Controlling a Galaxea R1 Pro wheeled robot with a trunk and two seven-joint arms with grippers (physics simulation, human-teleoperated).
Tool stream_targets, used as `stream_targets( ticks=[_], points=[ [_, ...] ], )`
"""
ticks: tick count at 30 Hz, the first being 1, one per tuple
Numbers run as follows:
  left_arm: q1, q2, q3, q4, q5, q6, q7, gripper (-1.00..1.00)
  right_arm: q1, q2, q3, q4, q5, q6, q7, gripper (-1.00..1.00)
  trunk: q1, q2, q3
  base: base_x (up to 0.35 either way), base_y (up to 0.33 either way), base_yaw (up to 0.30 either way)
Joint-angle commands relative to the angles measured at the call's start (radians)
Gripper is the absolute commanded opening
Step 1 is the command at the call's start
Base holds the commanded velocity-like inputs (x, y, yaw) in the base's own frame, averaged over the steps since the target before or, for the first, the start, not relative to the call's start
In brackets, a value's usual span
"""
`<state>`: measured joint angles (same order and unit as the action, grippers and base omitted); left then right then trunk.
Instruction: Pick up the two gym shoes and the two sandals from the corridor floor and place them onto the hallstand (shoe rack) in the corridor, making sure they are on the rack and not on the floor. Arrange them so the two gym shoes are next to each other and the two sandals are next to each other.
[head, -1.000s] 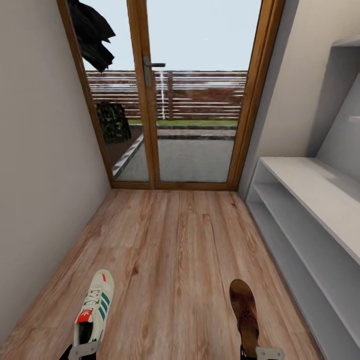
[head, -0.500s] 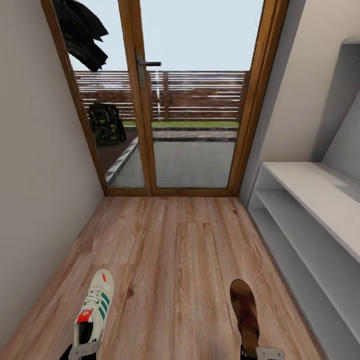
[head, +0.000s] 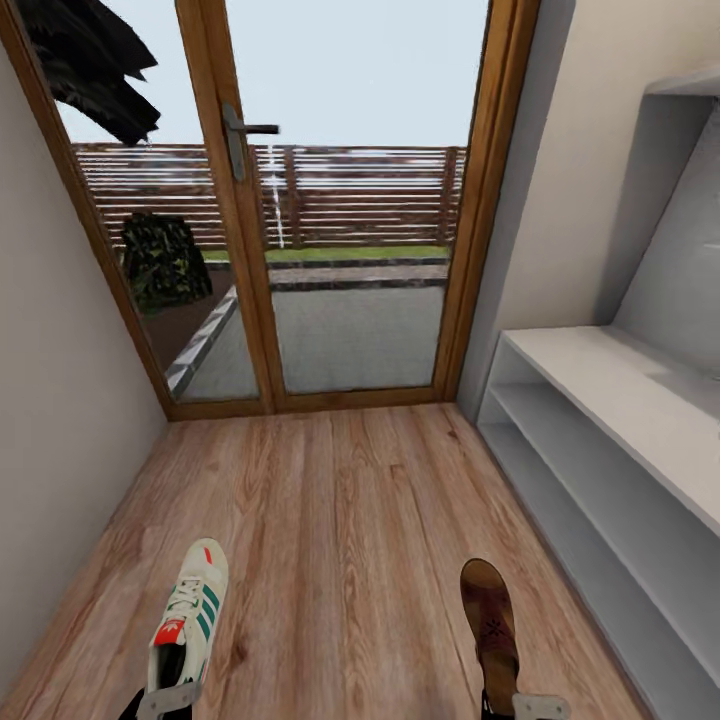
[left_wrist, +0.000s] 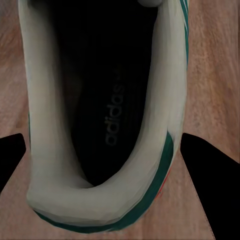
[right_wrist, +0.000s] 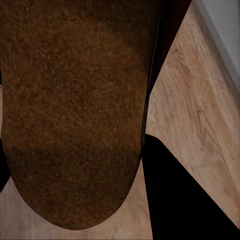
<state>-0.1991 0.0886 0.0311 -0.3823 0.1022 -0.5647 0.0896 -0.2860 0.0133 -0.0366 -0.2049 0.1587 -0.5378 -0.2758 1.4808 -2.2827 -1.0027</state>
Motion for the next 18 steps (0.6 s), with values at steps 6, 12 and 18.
stream_targets(
  ticks=[6,12,18],
  points=[
    [0.000,0.000,-0.004,0.000,0.010,-0.003,-0.001,-1.00,-0.001,0.000,-0.003,0.001,0.007,-0.002,-0.005,-1.00,0.000,0.000,0.002,0.286,0.228,-0.254],
    [0.000,0.000,-0.004,0.000,0.009,-0.003,-0.001,-1.00,-0.001,0.001,-0.003,0.001,0.007,-0.002,-0.005,-1.00,0.000,0.000,0.002,0.282,0.233,-0.265],
    [0.000,0.000,-0.004,0.000,0.008,-0.003,-0.001,-1.00,-0.001,0.002,-0.003,0.001,0.007,-0.002,-0.005,-1.00,0.000,0.000,0.002,0.262,0.214,-0.267]
  ],
)
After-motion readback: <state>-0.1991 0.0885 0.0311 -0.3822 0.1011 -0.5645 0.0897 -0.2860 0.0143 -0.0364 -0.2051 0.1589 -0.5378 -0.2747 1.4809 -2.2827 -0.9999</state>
